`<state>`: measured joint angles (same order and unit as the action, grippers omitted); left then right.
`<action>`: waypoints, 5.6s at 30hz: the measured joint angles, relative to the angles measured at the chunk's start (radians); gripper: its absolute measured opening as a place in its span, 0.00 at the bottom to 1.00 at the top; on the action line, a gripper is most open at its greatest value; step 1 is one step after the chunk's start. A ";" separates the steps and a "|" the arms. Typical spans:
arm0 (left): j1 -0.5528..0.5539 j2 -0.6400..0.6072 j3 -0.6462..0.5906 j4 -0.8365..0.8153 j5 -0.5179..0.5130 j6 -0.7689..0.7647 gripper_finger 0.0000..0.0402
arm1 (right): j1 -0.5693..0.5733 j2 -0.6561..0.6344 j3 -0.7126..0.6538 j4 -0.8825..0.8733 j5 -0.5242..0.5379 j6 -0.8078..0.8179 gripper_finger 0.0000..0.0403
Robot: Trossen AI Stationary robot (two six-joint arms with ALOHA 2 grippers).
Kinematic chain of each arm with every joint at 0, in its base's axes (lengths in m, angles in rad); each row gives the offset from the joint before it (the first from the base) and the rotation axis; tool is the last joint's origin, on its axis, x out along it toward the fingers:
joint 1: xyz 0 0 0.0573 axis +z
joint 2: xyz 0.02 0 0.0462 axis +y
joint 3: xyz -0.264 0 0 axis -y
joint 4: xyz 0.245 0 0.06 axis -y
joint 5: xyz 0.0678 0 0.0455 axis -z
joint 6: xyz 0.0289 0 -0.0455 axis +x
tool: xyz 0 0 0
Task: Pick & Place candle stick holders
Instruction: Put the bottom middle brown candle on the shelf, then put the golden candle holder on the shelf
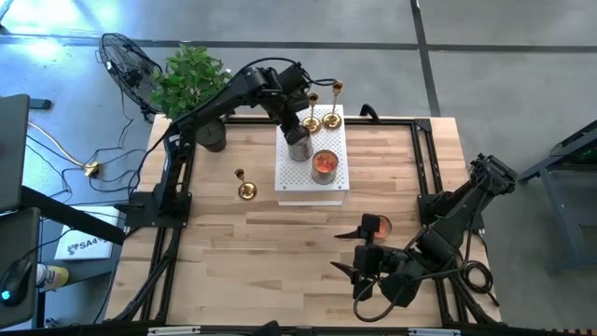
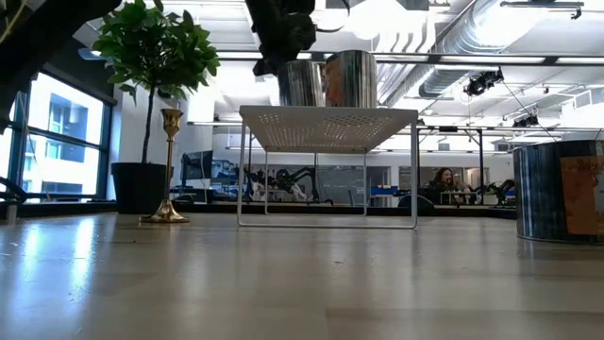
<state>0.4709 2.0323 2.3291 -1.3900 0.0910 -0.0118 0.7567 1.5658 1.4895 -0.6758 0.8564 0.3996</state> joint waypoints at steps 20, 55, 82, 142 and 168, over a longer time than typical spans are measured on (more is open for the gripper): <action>-0.055 0.000 -0.001 -0.007 0.016 -0.024 0.04 | 0.001 0.000 0.000 -0.001 -0.001 0.003 0.71; -0.053 0.000 -0.001 0.002 -0.066 0.014 0.04 | 0.001 0.000 0.000 0.000 -0.022 0.011 0.71; -0.052 -0.003 -0.001 -0.031 0.013 0.022 0.15 | 0.001 0.000 0.000 0.000 -0.022 0.011 0.71; -0.396 -0.402 -0.056 -0.176 -0.147 -0.199 0.45 | 0.000 0.000 0.002 -0.053 -0.031 -0.001 0.71; -0.216 -0.638 -0.710 -0.180 -0.090 -0.286 0.45 | -0.130 0.000 0.000 -0.067 -0.089 -0.042 0.71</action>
<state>0.2554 1.3941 1.6187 -1.5697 0.0014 -0.2976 0.6266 1.5658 1.4899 -0.7428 0.7670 0.3572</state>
